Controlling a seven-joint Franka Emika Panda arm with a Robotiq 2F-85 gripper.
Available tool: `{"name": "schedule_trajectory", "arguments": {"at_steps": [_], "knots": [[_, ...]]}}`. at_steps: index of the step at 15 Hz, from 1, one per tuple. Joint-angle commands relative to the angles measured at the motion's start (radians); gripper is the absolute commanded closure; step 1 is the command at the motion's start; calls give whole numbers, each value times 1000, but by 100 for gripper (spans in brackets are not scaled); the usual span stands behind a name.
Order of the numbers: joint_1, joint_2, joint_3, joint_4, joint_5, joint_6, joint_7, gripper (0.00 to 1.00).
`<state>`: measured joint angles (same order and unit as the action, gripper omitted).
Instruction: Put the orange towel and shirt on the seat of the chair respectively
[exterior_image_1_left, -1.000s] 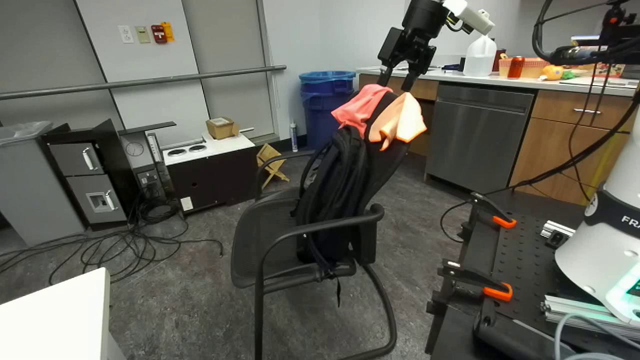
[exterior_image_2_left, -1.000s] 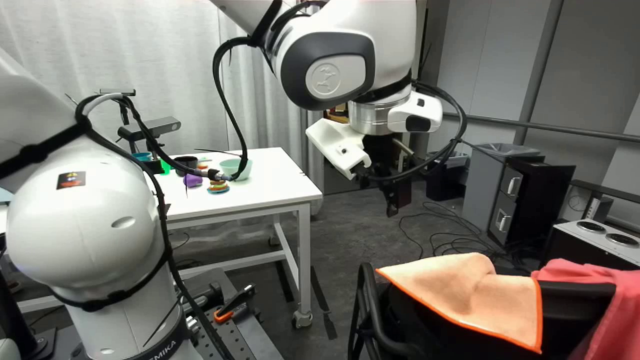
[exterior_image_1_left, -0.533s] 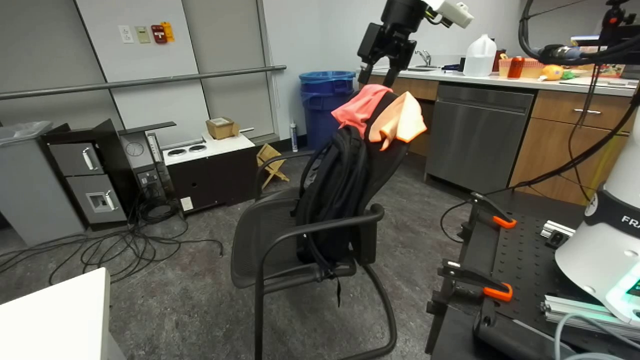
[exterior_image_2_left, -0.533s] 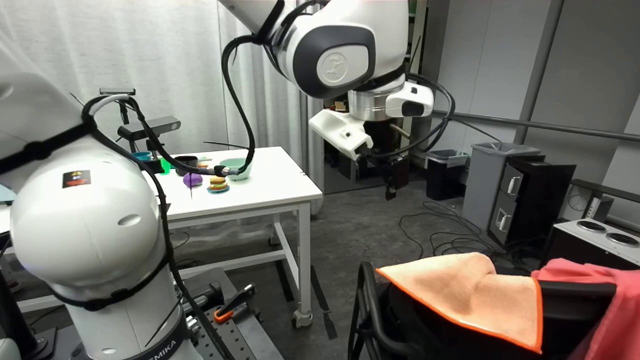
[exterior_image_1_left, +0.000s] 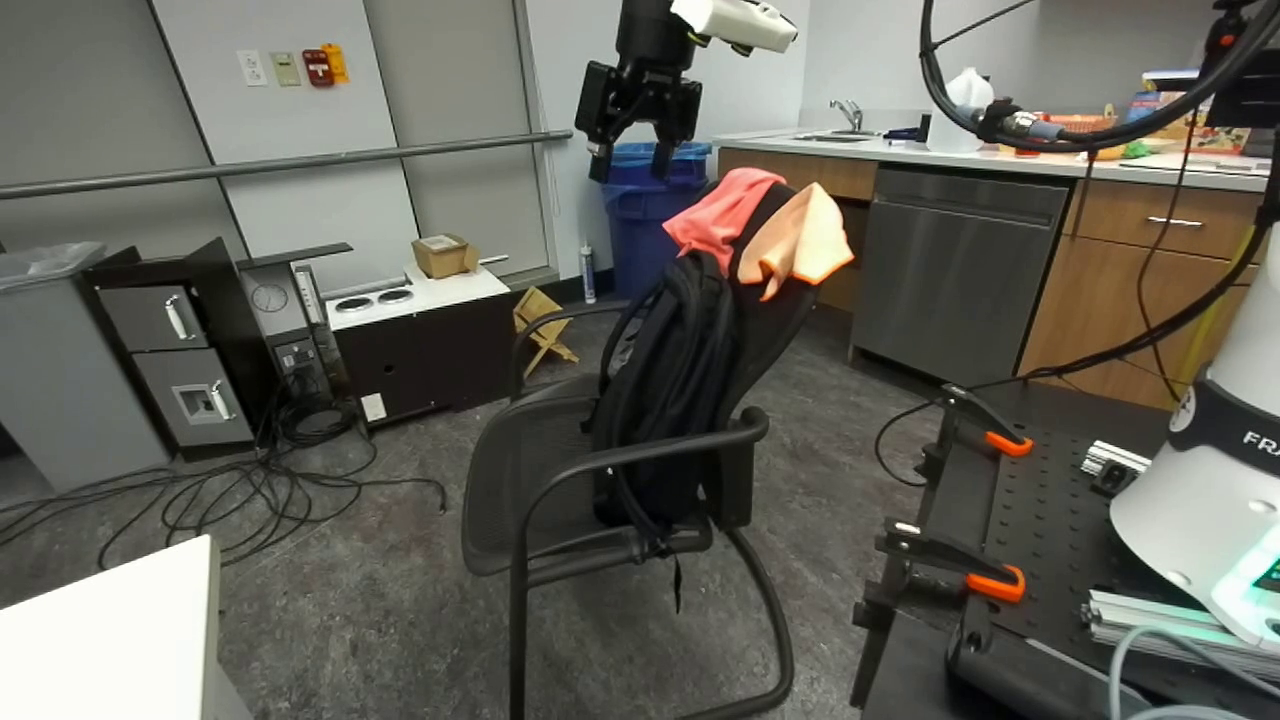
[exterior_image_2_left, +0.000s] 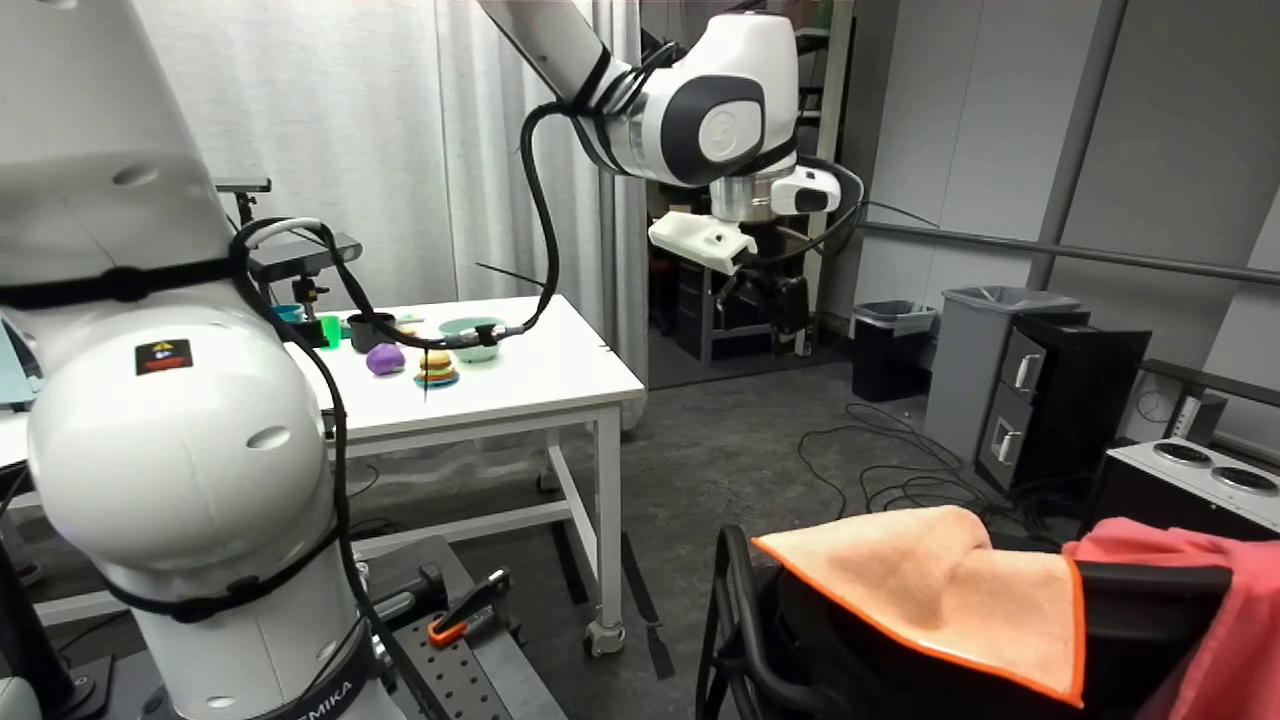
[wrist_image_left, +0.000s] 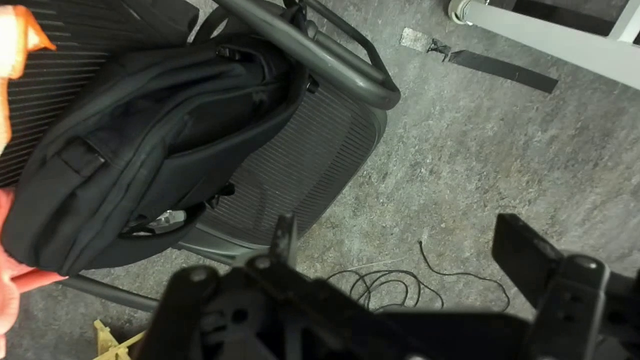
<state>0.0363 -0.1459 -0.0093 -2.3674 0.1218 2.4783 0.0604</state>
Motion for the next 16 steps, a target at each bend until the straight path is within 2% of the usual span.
{"name": "schedule_trajectory", "arguments": {"at_steps": [1,8,16], "knots": [[-28,-21,12,-11,-99,16,20,0],[-128,-59,-6,12,-430,-23,60,0],[-258,-41,-46,23,-689,-75,173,0]]}}
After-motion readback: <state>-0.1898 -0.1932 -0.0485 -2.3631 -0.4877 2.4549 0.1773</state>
